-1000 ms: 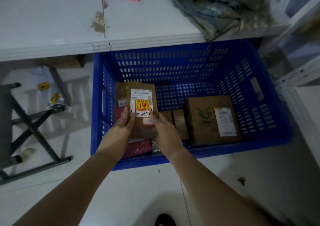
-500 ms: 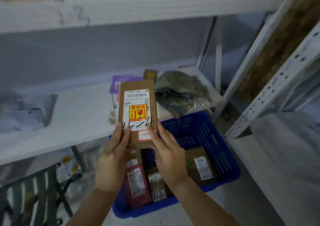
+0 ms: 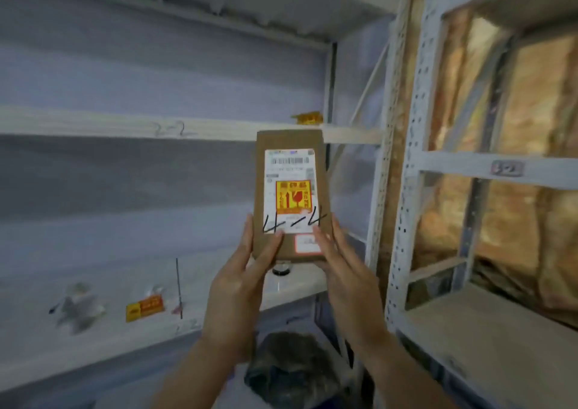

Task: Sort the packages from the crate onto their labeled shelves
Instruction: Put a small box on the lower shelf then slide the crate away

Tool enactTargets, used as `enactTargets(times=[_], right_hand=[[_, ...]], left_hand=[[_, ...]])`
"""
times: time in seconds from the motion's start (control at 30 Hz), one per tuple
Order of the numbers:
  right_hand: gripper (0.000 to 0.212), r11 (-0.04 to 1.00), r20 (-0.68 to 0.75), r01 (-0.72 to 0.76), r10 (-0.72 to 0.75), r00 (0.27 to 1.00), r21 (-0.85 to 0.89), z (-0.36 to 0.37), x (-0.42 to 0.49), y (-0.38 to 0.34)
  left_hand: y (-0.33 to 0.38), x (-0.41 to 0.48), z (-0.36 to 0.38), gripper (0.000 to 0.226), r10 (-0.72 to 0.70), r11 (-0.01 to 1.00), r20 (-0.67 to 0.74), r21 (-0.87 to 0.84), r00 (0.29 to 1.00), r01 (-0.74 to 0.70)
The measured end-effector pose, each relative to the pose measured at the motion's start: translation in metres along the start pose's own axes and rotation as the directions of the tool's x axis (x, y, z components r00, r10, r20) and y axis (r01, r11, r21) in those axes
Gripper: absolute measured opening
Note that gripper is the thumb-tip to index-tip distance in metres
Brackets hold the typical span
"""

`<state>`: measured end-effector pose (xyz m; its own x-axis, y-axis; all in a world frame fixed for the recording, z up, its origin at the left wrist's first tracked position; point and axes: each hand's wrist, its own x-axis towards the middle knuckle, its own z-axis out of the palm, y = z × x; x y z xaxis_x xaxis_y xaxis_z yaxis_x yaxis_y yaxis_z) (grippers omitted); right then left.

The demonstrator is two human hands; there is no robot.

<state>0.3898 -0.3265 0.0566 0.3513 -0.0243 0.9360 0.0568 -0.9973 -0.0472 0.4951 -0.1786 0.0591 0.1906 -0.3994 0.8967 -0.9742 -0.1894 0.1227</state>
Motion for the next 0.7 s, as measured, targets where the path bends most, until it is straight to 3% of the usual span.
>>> enactTargets(times=[0.17,0.23,0.33,0.47,0.7], right_hand=[[0.045,0.992,-0.179,0.016,-0.039,0.983,-0.126,-0.117,0.096,-0.023],[0.044,0.984,-0.221,0.007,-0.046,0.974,-0.176,-0.158,0.115,-0.027],[0.043,0.972,-0.241,-0.004,-0.054,0.969,-0.234,-0.216,0.131,-0.025],[0.063,0.949,-0.23,0.025,-0.101,0.968,-0.314,-0.288,0.146,-0.027],[0.055,0.861,-0.233,0.05,-0.193,0.953,-0.506,-0.429,0.139,-0.035]], left_hand=[[0.07,0.108,-0.064,0.071,0.189,0.982,-0.134,0.007,0.973,-0.19],[0.098,0.138,-0.075,0.058,0.249,0.967,-0.191,0.0,0.949,-0.254],[0.141,0.171,-0.084,0.057,0.311,0.946,-0.219,-0.024,0.925,-0.324],[0.204,0.2,-0.092,0.05,0.35,0.922,-0.275,-0.069,0.895,-0.382],[0.323,0.235,-0.095,0.06,0.43,0.837,-0.382,-0.171,0.818,-0.52]])
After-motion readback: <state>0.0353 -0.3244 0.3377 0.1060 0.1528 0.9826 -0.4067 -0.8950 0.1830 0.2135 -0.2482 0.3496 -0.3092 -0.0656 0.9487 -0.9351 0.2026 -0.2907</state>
